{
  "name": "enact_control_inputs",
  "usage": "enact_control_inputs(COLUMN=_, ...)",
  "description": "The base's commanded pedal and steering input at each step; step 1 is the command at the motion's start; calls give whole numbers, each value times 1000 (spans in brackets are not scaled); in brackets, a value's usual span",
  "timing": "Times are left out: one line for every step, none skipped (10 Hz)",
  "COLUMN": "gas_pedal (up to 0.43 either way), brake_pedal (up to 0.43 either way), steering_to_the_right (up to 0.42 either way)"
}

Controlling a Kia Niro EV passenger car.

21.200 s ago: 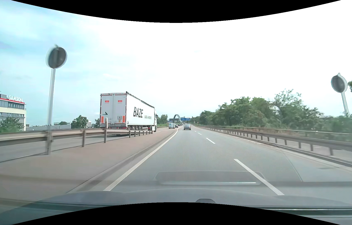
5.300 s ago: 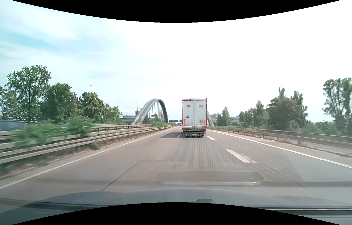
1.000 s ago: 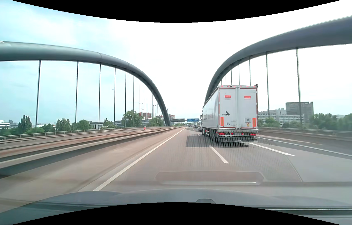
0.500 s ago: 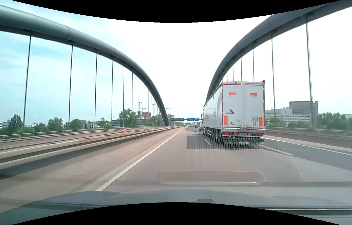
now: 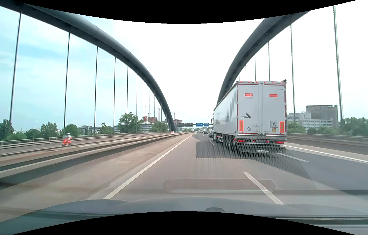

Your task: Follow the waypoints while adhering to traffic rules and regulations

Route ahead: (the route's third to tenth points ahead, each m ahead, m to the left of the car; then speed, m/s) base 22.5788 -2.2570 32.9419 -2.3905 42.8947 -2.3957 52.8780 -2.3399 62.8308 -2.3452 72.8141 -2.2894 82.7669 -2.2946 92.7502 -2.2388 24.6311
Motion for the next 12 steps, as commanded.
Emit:
enact_control_inputs(gas_pedal=189, brake_pedal=0, steering_to_the_right=-4)
enact_control_inputs(gas_pedal=177, brake_pedal=0, steering_to_the_right=-3)
enact_control_inputs(gas_pedal=169, brake_pedal=0, steering_to_the_right=-3)
enact_control_inputs(gas_pedal=169, brake_pedal=0, steering_to_the_right=-3)
enact_control_inputs(gas_pedal=169, brake_pedal=0, steering_to_the_right=-3)
enact_control_inputs(gas_pedal=169, brake_pedal=0, steering_to_the_right=-3)
enact_control_inputs(gas_pedal=169, brake_pedal=0, steering_to_the_right=-4)
enact_control_inputs(gas_pedal=169, brake_pedal=0, steering_to_the_right=-3)
enact_control_inputs(gas_pedal=169, brake_pedal=0, steering_to_the_right=-3)
enact_control_inputs(gas_pedal=157, brake_pedal=0, steering_to_the_right=-3)
enact_control_inputs(gas_pedal=157, brake_pedal=0, steering_to_the_right=-4)
enact_control_inputs(gas_pedal=157, brake_pedal=0, steering_to_the_right=-4)
